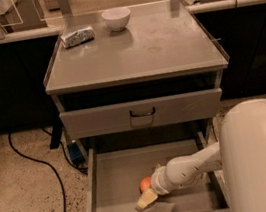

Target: Place orange into middle drawer

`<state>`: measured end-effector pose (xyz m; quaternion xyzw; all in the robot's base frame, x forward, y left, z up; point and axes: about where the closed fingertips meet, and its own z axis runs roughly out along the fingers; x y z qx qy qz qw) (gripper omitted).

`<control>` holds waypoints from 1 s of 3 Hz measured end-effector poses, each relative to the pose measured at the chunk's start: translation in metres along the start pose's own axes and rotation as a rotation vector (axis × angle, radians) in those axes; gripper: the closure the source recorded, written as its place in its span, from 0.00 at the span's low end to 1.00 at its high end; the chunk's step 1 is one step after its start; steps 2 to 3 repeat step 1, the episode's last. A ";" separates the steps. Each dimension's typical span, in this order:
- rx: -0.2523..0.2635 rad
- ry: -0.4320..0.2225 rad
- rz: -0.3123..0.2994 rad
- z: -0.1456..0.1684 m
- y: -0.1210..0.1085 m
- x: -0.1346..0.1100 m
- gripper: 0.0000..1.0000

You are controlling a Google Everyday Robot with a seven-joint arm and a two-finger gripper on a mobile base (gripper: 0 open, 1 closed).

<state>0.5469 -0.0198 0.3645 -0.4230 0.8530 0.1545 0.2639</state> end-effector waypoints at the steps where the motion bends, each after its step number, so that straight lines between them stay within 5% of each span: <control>1: 0.000 0.000 0.000 0.000 0.000 0.000 0.00; 3: 0.000 0.000 0.000 0.000 0.000 0.000 0.00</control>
Offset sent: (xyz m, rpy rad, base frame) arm 0.0000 0.0000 0.0000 0.0000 0.0000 0.0000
